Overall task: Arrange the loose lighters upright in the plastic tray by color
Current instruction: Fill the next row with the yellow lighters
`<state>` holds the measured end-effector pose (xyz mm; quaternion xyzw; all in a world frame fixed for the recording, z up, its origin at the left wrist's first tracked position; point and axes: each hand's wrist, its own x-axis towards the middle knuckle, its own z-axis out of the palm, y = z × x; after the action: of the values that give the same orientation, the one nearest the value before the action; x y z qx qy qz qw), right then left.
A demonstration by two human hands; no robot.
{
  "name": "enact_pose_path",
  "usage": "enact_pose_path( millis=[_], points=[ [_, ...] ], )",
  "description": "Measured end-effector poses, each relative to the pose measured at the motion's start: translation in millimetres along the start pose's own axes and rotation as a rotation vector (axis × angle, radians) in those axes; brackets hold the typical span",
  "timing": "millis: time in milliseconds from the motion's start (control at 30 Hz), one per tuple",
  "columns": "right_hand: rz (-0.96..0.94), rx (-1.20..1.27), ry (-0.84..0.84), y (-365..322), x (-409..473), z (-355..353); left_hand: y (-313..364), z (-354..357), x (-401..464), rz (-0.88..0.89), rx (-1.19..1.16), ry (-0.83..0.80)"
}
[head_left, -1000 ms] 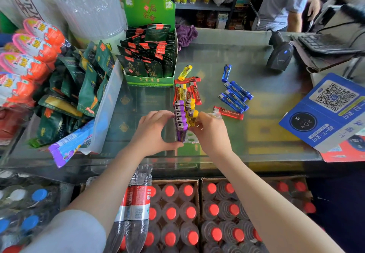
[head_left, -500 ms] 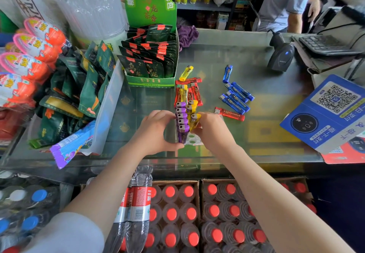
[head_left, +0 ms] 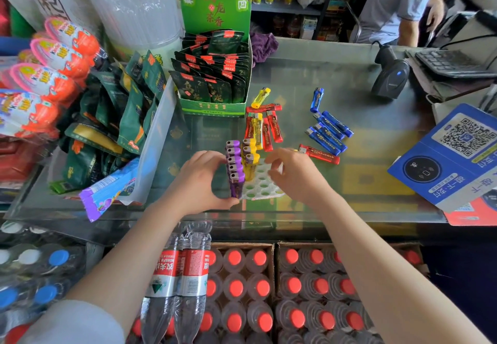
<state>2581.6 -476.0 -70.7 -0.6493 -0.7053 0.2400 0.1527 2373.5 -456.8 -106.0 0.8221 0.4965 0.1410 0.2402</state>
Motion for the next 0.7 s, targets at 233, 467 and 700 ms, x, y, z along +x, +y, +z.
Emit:
enact_pose_path(
  millis=[233,467,700],
  points=[
    [0.144,-0.019,0.194,-11,41,12,-14,0,-9,0.025,-0.014,0.025],
    [0.354,-0.155,0.197,-24,75,20,-20,4,-9,0.054,-0.038,0.076],
    [0.409,-0.16,0.071,-22,79,11,-23,6,-8,0.054,-0.009,0.053]
  ],
)
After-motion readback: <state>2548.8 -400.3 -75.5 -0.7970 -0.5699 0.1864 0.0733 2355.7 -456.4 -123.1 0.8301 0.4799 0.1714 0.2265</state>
